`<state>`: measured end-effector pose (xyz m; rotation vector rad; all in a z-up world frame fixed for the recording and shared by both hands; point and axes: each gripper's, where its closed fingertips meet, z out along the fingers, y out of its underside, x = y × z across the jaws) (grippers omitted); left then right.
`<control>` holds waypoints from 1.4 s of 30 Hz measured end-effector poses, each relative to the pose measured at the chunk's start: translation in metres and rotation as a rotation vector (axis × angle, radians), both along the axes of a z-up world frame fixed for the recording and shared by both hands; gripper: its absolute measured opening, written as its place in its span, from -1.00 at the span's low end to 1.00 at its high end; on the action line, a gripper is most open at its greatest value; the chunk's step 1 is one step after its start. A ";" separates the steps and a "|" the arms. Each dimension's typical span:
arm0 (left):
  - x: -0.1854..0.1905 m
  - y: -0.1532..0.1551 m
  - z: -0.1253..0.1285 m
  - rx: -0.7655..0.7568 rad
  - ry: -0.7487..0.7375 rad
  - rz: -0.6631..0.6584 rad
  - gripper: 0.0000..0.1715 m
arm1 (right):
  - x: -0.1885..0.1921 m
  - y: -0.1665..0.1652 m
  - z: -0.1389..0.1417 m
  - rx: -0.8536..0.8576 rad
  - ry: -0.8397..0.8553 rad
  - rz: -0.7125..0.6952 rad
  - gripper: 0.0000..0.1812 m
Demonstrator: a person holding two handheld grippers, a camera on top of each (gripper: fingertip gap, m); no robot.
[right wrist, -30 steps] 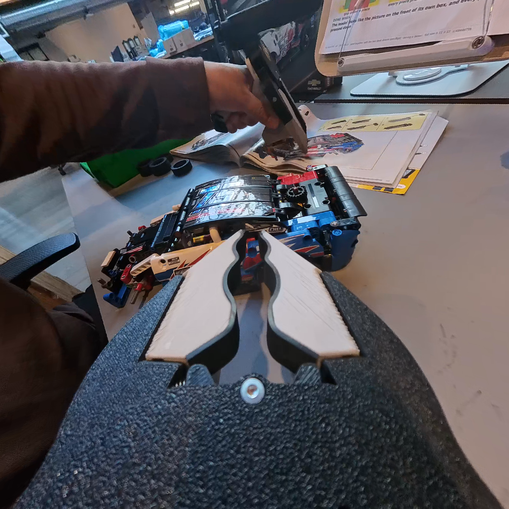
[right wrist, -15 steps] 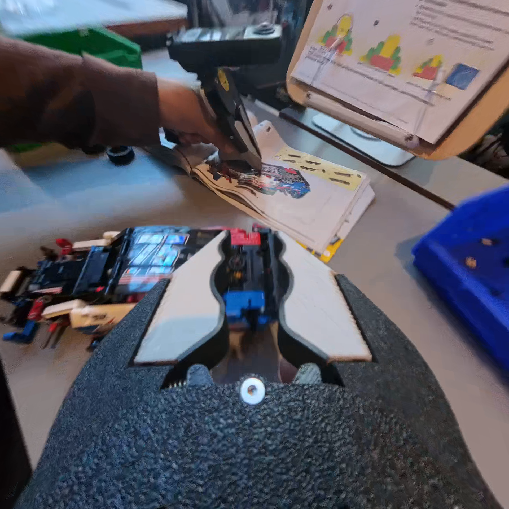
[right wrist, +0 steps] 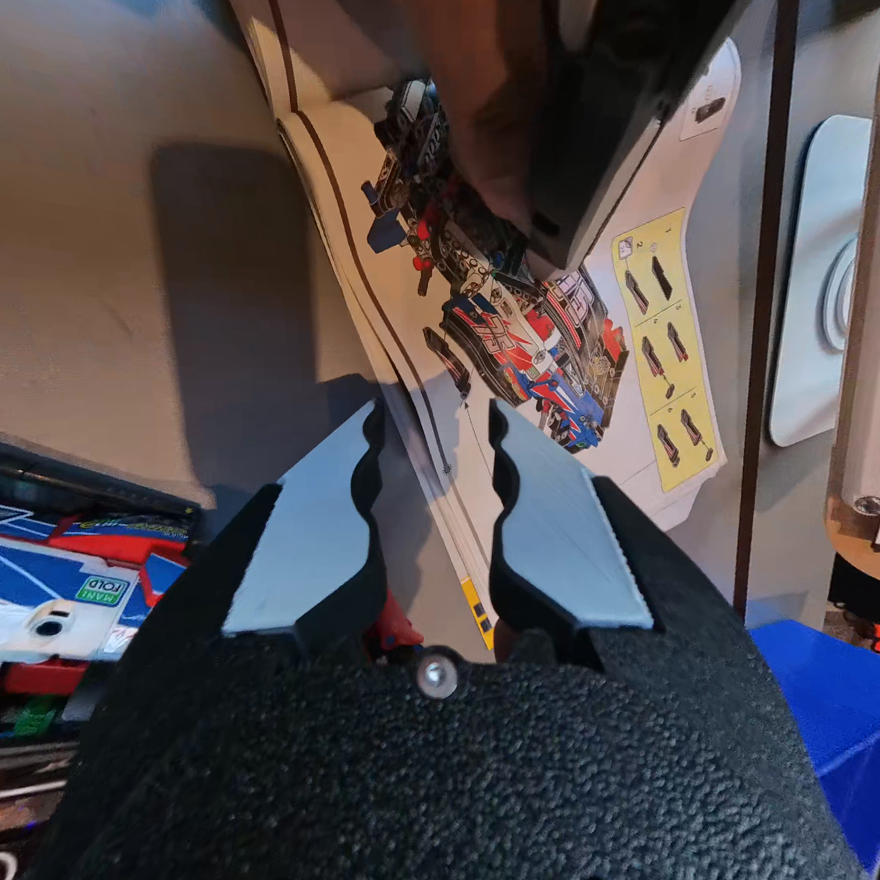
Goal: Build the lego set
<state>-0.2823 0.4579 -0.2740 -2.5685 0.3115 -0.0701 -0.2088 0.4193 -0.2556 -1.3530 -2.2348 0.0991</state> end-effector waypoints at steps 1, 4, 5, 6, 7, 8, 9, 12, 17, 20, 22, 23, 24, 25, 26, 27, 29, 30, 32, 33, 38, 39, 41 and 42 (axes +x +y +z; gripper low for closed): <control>0.000 0.000 0.000 0.005 -0.002 -0.001 -1.00 | -0.001 0.001 -0.002 0.014 -0.005 0.004 -0.57; 0.000 0.000 0.000 0.012 -0.013 0.000 -1.00 | -0.002 0.004 -0.005 0.082 -0.014 0.037 -0.77; 0.000 0.000 0.000 0.013 -0.020 0.002 -1.00 | -0.003 0.004 -0.006 0.098 -0.011 0.042 -0.82; 0.001 0.001 0.000 0.015 -0.027 0.003 -1.00 | -0.003 0.004 -0.007 0.110 -0.011 0.048 -0.89; 0.002 0.001 0.001 0.019 -0.037 0.001 -1.00 | -0.003 0.004 -0.007 0.125 -0.011 0.052 -0.92; 0.003 0.002 0.003 0.031 -0.055 0.002 -1.00 | -0.004 0.006 -0.007 0.149 -0.006 0.054 -0.96; 0.003 0.003 0.007 0.056 -0.079 0.007 -1.00 | -0.004 0.007 -0.005 0.166 0.001 0.055 -0.99; -0.002 0.006 0.043 0.276 -0.187 0.101 -1.00 | -0.008 0.005 0.009 0.152 0.071 0.042 -1.00; 0.015 -0.035 0.086 0.482 -0.228 0.079 -1.00 | -0.014 -0.004 0.033 0.126 0.179 0.040 -1.00; 0.030 -0.058 0.082 0.499 -0.117 0.029 -1.00 | -0.019 -0.010 0.045 0.147 0.230 0.056 -1.00; 0.039 -0.065 0.075 0.492 -0.055 -0.006 -0.33 | -0.021 -0.016 0.053 0.143 0.252 0.061 -0.99; 0.037 -0.065 0.071 0.490 -0.006 0.001 -0.23 | -0.023 -0.019 0.057 0.139 0.264 0.063 -0.99; 0.035 -0.067 0.067 0.477 0.048 0.000 -0.13 | -0.025 -0.022 0.061 0.138 0.278 0.067 -0.99; 0.035 -0.067 0.064 0.477 0.081 -0.005 -0.17 | -0.027 -0.026 0.066 0.139 0.292 0.071 -0.99; 0.036 -0.067 0.063 0.479 0.098 -0.001 -0.11 | -0.030 -0.030 0.071 0.145 0.305 0.075 -0.99; 0.036 -0.067 0.061 0.477 0.117 0.000 -0.30 | -0.032 -0.033 0.076 0.150 0.315 0.078 -0.98; 0.026 -0.068 0.064 0.515 0.188 0.030 -0.69 | -0.038 -0.040 0.081 0.156 0.318 0.084 -0.96; 0.017 -0.070 0.067 0.533 0.222 0.062 -0.89 | -0.041 -0.044 0.083 0.157 0.317 0.090 -0.96; 0.007 -0.074 0.071 0.565 0.213 0.110 -1.00 | -0.045 -0.056 0.090 0.138 0.337 0.102 -0.94; 0.002 -0.078 0.072 0.572 0.183 0.145 -1.00 | -0.046 -0.065 0.098 0.112 0.371 0.111 -0.97; -0.025 -0.104 0.075 0.624 0.029 0.313 -1.00 | -0.032 -0.126 0.195 -0.149 0.762 0.175 -1.00; -0.030 -0.110 0.075 0.632 0.001 0.342 -1.00 | -0.025 -0.127 0.216 -0.176 0.849 0.159 -1.00; -0.039 -0.120 0.074 0.630 -0.053 0.390 -1.00 | -0.013 -0.112 0.240 -0.187 0.951 0.062 -1.00; -0.043 -0.125 0.074 0.632 -0.072 0.412 -1.00 | -0.009 -0.098 0.243 -0.171 0.970 -0.005 -1.00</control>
